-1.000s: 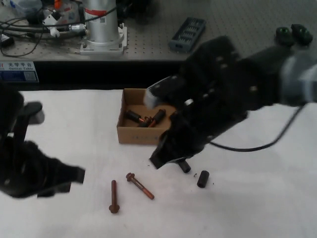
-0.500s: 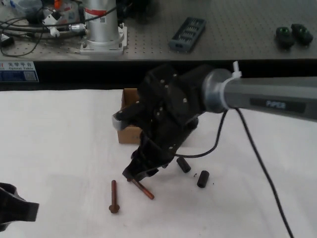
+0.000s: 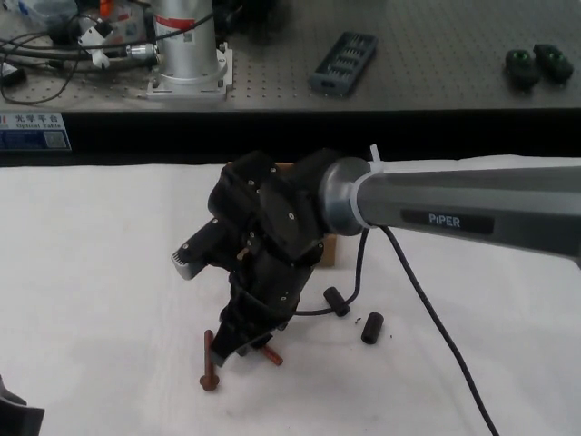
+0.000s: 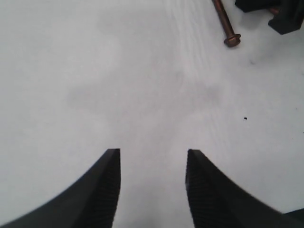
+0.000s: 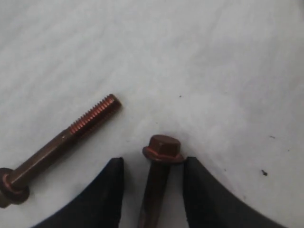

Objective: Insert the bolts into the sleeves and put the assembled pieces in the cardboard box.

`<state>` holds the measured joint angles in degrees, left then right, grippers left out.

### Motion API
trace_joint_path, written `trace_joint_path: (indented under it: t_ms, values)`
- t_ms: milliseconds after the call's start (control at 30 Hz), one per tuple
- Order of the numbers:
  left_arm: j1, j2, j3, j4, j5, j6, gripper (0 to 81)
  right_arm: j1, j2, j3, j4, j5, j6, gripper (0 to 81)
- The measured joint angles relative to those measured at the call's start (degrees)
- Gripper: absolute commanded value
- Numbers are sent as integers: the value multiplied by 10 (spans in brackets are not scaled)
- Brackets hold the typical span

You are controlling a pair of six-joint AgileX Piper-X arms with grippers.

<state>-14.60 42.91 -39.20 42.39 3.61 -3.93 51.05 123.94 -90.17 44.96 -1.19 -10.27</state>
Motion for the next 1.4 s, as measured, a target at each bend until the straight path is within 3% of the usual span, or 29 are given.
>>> trace_joint_path:
  t_ms: [100,267,367,533,767,1000,1200,1400]
  values:
    - [0,0,0,2,0,0,323,1,0,0,1,6,0,272]
    - [0,0,0,2,0,0,323,1,0,0,3,12,0,90]
    - [0,0,0,2,0,0,323,1,0,-1,3,12,0,27]
    - [0,0,0,2,0,4,323,1,0,-1,3,12,2,22]
    - [0,0,0,-2,9,46,321,-10,-55,10,-1,12,64,22]
    - [-2,20,-27,-53,77,55,224,-36,-194,71,-5,12,70,22]
    - [-40,114,-105,-58,98,23,225,-68,-317,186,-11,12,76,22]
    - [-117,242,-175,-67,99,-44,225,-99,-430,289,-14,12,91,22]
